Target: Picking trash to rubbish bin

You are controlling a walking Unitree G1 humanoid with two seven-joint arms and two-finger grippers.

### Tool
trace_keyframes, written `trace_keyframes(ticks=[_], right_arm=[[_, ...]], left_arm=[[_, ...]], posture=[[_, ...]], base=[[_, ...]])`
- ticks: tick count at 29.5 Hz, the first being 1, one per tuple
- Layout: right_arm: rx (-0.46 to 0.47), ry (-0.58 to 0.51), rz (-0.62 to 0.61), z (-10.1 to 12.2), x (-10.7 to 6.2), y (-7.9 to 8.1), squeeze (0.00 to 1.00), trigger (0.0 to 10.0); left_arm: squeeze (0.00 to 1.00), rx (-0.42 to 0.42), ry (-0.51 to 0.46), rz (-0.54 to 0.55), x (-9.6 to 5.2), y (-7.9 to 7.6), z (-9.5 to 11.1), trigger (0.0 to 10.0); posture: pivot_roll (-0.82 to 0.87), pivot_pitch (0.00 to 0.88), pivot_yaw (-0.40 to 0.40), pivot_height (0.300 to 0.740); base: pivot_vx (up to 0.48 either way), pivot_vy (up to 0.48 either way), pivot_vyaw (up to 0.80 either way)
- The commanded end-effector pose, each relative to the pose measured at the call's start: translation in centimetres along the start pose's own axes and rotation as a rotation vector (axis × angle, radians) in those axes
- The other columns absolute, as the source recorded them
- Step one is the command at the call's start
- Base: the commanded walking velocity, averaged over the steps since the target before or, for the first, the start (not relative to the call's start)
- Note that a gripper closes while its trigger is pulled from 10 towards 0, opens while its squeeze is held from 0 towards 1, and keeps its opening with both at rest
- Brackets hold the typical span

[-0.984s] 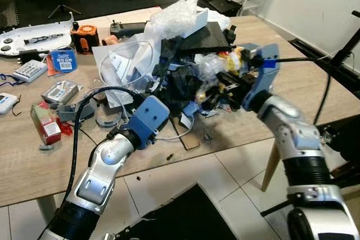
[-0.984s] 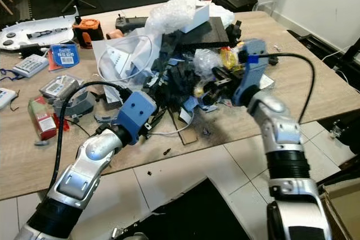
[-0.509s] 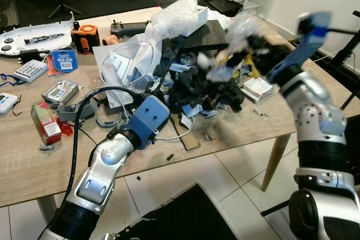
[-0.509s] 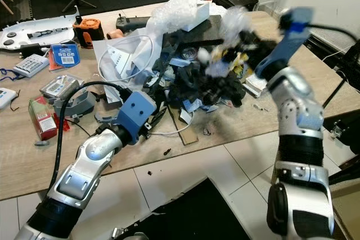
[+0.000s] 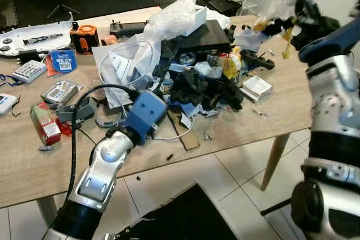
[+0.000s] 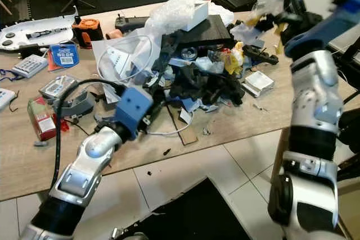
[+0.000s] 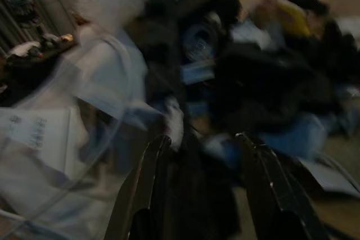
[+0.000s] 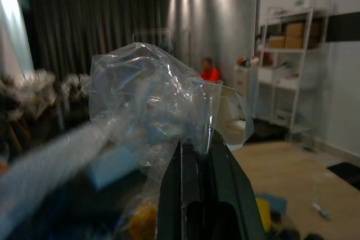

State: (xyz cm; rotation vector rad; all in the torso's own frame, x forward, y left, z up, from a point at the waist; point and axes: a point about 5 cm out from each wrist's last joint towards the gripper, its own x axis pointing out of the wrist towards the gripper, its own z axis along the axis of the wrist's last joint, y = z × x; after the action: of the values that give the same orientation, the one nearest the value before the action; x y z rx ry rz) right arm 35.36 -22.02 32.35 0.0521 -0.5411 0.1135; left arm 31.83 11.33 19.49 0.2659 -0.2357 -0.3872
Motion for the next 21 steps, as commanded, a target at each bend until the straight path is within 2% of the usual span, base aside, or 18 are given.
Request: trace_keyframes(ticks=[1,3,6,9,13,15,16,21], right_arm=[[-0.081,-0.002,-0.009,0.1,-0.4,0.3,0.00,10.0],[-0.118,0.007,-0.024,-0.6,-0.9,0.8,0.00,10.0],[-0.113,0.009,-0.039,-1.3,-1.5,1.4,0.00,10.0],[-0.175,0.037,-0.021,-2.9,-2.9,3.1,0.00,10.0],[-0.199,0.057,-0.061,-3.7,-3.7,3.2,0.00,10.0],[-0.221,0.067,-0.075,-4.0,-4.1,3.1,0.00,10.0],[-0.222,0.096,-0.084,-4.8,-4.6,3.1,0.00,10.0],[-0.198,0.148,-0.100,-6.1,-5.4,3.2,0.00,10.0]], left_arm=[[0.00,-0.082,0.010,0.023,-0.2,0.2,0.0,10.0],[0.00,-0.130,-0.013,0.028,-0.4,0.4,0.4,10.0],[0.00,-0.149,-0.022,0.052,-0.5,0.6,0.4,10.0],[0.00,-0.161,-0.018,0.081,-0.6,0.7,0.3,10.0],[0.00,-0.162,-0.027,0.080,-0.7,0.5,0.6,10.0],[0.00,-0.153,-0.039,0.060,-0.7,0.3,1.0,10.0],[0.00,-0.136,-0.056,0.006,-0.7,-0.3,1.6,10.0],[0.00,-0.114,-0.096,-0.083,-0.6,-1.3,2.8,10.0]], posture=[[0.09,0.116,-0.038,0.740],[0.10,0.110,-0.040,0.740],[0.10,0.110,-0.040,0.740],[0.10,0.110,-0.040,0.740],[0.10,0.113,-0.048,0.740],[0.10,0.113,-0.048,0.740],[0.10,0.111,-0.048,0.740],[0.10,0.111,-0.048,0.740]], base=[[0.000,0.000,0.00],[0.000,0.000,0.00],[0.000,0.000,0.00],[0.000,0.000,0.00],[0.000,0.000,0.00],[0.000,0.000,0.00],[0.000,0.000,-0.63],[0.000,0.000,-0.70]])
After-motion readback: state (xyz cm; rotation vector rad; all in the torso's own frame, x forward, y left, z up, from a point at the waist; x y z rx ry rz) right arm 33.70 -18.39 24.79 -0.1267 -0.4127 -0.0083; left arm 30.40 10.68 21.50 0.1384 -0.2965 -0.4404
